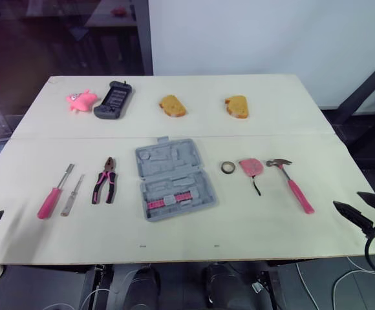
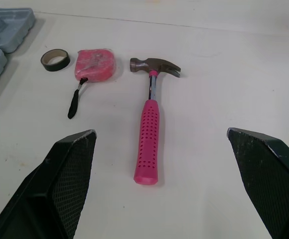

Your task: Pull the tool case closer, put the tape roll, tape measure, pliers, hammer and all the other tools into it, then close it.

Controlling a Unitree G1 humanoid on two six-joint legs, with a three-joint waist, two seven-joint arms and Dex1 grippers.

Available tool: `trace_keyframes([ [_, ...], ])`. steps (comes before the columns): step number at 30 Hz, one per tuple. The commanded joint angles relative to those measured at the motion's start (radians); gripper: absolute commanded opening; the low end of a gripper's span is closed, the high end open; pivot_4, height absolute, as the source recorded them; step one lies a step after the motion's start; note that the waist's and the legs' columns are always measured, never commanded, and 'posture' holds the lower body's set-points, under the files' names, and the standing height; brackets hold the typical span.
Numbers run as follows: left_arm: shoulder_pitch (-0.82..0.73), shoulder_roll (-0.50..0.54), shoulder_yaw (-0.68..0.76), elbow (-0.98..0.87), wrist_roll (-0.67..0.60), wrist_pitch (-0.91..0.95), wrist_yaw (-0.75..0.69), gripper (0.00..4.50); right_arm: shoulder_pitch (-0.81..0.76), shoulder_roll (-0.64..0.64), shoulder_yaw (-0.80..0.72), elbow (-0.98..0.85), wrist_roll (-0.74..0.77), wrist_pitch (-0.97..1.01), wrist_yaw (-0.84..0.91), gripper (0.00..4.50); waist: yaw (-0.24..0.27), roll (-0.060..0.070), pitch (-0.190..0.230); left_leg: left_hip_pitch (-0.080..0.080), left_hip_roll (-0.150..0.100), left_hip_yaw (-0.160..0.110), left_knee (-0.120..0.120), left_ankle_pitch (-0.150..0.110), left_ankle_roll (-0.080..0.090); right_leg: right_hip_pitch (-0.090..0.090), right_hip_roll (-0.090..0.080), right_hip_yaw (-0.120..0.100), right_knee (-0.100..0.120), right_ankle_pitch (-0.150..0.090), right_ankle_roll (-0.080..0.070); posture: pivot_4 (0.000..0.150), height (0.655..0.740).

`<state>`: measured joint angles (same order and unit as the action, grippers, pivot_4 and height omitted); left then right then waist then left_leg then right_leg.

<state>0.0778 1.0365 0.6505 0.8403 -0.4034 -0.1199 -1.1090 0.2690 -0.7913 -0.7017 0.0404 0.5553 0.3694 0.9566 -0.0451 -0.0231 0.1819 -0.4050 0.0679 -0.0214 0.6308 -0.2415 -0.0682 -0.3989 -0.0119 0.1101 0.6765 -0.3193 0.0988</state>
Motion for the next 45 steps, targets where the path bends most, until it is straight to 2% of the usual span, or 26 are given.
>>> trace_keyframes([
  [1, -0.012, -0.034, 0.001, -0.122, -0.037, 0.040, 0.008, 4.50, -0.012, -0.006, 0.014, -0.114, 0.042, 0.061, -0.023, 4.45, 0.001, 0.001, 0.000, 0.000, 0.000, 0.000, 0.000, 0.000, 0.000, 0.000, 0.000, 0.000, 0.000, 0.000, 0.000, 0.150, 0.7400],
  [4, -0.003, -0.130, -0.077, -0.393, -0.062, 0.139, 0.047, 4.50, -0.106, -0.008, 0.066, -0.281, 0.168, 0.203, -0.087, 4.45, 0.000, 0.003, 0.000, 0.000, 0.000, 0.000, 0.001, 0.000, 0.000, 0.001, 0.000, 0.000, 0.000, 0.000, 0.000, 0.150, 0.7400],
  [7, -0.009, -0.209, -0.156, -0.592, -0.067, 0.226, 0.098, 4.50, -0.179, -0.031, 0.203, -0.390, 0.133, 0.266, -0.132, 4.45, 0.000, 0.002, -0.001, 0.002, 0.000, 0.000, 0.002, 0.000, 0.000, 0.003, 0.000, 0.001, 0.002, 0.001, 0.001, 0.150, 0.7400],
  [10, -0.118, -0.338, -0.292, -0.715, -0.050, 0.319, 0.211, 4.50, -0.439, 0.011, 0.461, -0.359, 0.002, 0.335, -0.264, 4.45, 0.000, -0.001, -0.002, 0.002, 0.000, -0.002, 0.002, 0.000, 0.000, 0.003, 0.001, 0.000, 0.004, 0.001, 0.001, 0.150, 0.7400],
  [13, -0.211, -0.438, -0.400, -0.731, -0.001, 0.372, 0.293, 3.59, -0.637, 0.073, 0.685, -0.259, -0.149, 0.353, -0.324, 3.59, 0.000, 0.000, -0.002, 0.000, 0.000, -0.003, 0.005, 0.000, 0.000, 0.002, 0.001, 0.000, 0.005, 0.001, 0.002, 0.150, 0.7400],
  [16, -0.244, -0.464, -0.464, -0.715, 0.052, 0.374, 0.320, 2.11, -0.745, 0.127, 0.805, -0.161, -0.225, 0.344, -0.327, 2.11, 0.000, -0.001, -0.002, -0.003, 0.000, -0.005, 0.006, 0.000, 0.000, -0.001, 0.001, -0.002, 0.005, 0.001, 0.002, 0.150, 0.7400],
  [20, -0.289, -0.499, -0.582, -0.671, 0.150, 0.379, 0.359, 0.02, -0.937, 0.254, 1.010, 0.111, -0.397, 0.291, -0.329, 0.07, -0.004, 0.000, -0.002, -0.003, -0.001, -0.004, 0.005, 0.000, 0.000, -0.003, 0.001, -0.002, 0.006, 0.001, 0.002, 0.150, 0.7400],
  [30, -0.329, -0.506, -0.705, -0.626, 0.270, 0.401, 0.386, 0.00, -1.127, 0.409, 1.152, 0.526, -0.590, 0.115, -0.259, 0.02, 0.001, 0.000, -0.002, -0.004, -0.001, -0.004, 0.007, 0.000, 0.000, -0.002, 0.000, -0.003, 0.008, 0.001, 0.002, 0.150, 0.7400],
  [36, -0.378, -0.532, -0.732, -0.589, 0.278, 0.395, 0.360, 0.00, -1.186, 0.489, 1.156, 0.735, -0.667, -0.008, -0.269, 0.02, -0.001, 0.000, -0.002, -0.003, -0.001, -0.005, 0.007, 0.001, 0.000, -0.001, 0.000, -0.004, 0.009, 0.002, 0.002, 0.150, 0.7400],
  [42, -0.397, -0.530, -0.764, -0.563, 0.298, 0.373, 0.286, 0.00, -1.175, 0.539, 1.146, 0.707, -0.676, -0.004, -0.199, 0.02, -0.003, 0.001, -0.002, -0.002, -0.001, -0.006, 0.007, 0.001, 0.000, 0.000, 0.000, -0.004, 0.008, 0.001, 0.002, 0.150, 0.7400],
  [45, -0.392, -0.516, -0.770, -0.562, 0.316, 0.353, 0.256, 0.00, -1.095, 0.501, 1.159, 0.497, -0.645, 0.104, -0.094, 0.02, -0.001, 0.001, -0.002, -0.002, -0.001, -0.006, 0.007, 0.001, 0.000, 0.000, 0.000, -0.004, 0.008, 0.001, 0.002, 0.150, 0.7400],
])
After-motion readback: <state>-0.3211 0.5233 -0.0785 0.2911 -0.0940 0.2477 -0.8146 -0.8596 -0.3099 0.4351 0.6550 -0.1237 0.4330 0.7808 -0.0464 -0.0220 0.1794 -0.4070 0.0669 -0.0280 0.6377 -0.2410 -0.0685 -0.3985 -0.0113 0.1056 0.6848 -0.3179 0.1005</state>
